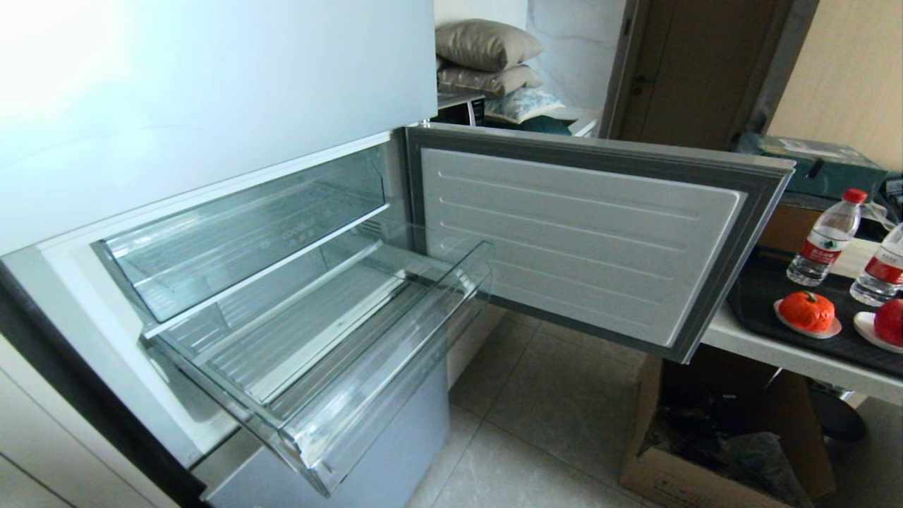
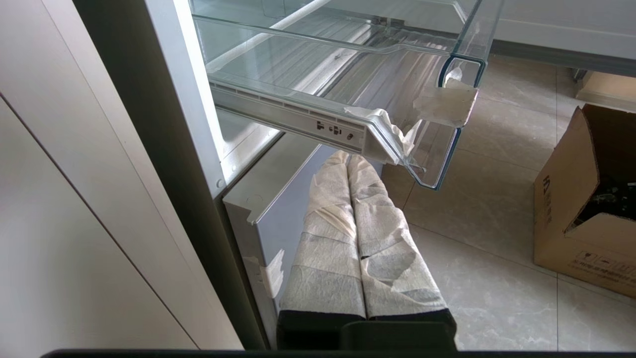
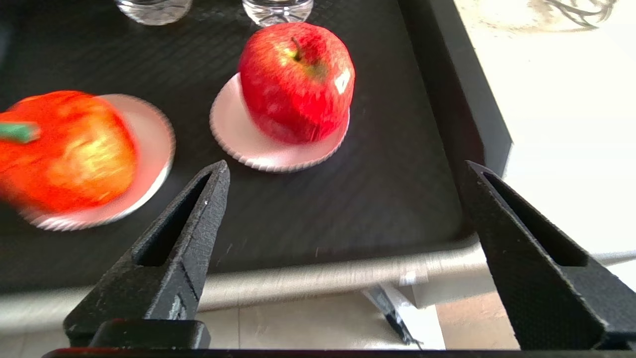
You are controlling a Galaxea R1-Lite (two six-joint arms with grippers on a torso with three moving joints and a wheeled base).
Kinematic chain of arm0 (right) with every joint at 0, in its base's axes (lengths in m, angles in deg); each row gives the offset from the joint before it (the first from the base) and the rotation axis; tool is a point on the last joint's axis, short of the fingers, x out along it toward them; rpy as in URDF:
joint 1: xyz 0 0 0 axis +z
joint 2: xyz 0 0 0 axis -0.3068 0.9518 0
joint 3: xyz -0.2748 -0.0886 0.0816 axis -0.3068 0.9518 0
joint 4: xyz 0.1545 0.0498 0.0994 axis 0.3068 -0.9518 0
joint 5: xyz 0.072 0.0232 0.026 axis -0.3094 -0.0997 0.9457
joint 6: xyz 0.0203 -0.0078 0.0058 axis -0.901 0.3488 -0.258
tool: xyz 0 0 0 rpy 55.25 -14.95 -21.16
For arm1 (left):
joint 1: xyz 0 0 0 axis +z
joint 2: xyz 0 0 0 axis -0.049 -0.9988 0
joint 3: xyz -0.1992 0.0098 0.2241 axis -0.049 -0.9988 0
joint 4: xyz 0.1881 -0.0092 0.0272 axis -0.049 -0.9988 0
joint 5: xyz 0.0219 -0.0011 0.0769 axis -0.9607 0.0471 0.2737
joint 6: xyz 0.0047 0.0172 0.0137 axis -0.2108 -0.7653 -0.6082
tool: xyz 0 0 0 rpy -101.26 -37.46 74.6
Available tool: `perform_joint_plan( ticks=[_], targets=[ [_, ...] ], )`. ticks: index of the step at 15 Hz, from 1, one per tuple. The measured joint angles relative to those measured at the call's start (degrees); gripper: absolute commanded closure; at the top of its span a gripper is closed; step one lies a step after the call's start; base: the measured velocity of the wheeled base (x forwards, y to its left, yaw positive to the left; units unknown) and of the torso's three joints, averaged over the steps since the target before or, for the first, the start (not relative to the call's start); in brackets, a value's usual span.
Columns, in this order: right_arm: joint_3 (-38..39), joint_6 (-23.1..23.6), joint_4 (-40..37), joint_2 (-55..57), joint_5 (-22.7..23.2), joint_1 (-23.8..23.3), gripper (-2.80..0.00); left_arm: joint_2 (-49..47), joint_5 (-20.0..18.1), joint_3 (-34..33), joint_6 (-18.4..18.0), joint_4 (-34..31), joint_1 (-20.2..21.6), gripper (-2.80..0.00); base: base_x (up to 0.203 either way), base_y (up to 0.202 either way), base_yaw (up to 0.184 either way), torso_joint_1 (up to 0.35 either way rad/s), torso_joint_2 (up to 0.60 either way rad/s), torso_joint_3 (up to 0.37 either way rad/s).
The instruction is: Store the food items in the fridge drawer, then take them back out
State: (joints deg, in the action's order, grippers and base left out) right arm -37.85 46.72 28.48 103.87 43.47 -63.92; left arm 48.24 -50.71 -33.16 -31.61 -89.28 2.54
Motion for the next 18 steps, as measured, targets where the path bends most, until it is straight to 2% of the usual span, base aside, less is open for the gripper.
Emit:
perform_joint_plan(
  ticks=[2,5,18],
  targets=[
    [-4.0,0.7,0.0,3.8,0.2,0.1,-2.80,0.0,0.0,0.0,0.0,0.0,0.0,0.00,0.000,0.000,0.000,0.000,0.00,0.000],
    [-9.5,1.3,0.0,8.5,3.0,0.1,-2.80,0.0,0.0,0.0,0.0,0.0,0.0,0.00,0.000,0.000,0.000,0.000,0.00,0.000],
    [-19.1,-0.4,0.1,15.3,4.6,1.7,-2.80,0.0,0.0,0.0,0.0,0.0,0.0,0.00,0.000,0.000,0.000,0.000,0.00,0.000]
  ],
)
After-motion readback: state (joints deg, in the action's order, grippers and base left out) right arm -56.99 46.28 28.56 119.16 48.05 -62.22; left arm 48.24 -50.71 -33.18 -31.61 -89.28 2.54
